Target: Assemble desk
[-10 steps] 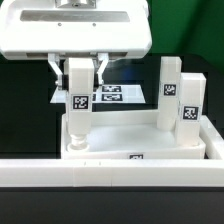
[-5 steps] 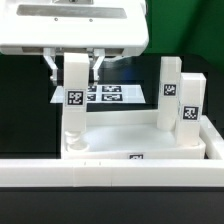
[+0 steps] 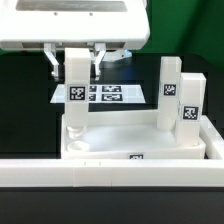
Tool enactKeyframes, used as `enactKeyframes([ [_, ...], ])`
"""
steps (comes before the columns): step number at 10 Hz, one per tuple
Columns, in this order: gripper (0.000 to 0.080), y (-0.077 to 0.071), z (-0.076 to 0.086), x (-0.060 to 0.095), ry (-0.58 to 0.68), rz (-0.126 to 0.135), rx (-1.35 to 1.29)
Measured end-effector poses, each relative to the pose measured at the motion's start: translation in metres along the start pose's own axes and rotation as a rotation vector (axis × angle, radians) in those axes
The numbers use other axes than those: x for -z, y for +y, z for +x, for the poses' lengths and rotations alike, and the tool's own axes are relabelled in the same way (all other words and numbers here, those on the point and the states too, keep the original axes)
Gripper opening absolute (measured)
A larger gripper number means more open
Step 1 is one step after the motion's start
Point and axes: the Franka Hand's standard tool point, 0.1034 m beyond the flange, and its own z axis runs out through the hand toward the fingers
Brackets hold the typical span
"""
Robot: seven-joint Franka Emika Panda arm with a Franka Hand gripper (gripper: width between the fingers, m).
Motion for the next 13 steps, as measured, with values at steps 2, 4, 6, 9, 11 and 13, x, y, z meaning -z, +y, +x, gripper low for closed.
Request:
enactKeyframes([
  [2,0.0291,0.0,-0.001,-0.001,-0.002,0.001,0.0],
  [4,0.0291,-0.001,-0.004,-0.004,0.017,-0.007,0.009],
  [6,0.0291,-0.001,-0.007,-0.009,0.02,-0.007,0.012],
  [9,0.0291,-0.001,-0.008,-0.009,0.019,-0.007,0.012],
  [11,0.0291,-0.003,-0.007,-0.01,0.031,-0.009,0.011],
  [13,0.0291,-0.007,-0.006,-0.013,0.027,-0.001,0.014],
])
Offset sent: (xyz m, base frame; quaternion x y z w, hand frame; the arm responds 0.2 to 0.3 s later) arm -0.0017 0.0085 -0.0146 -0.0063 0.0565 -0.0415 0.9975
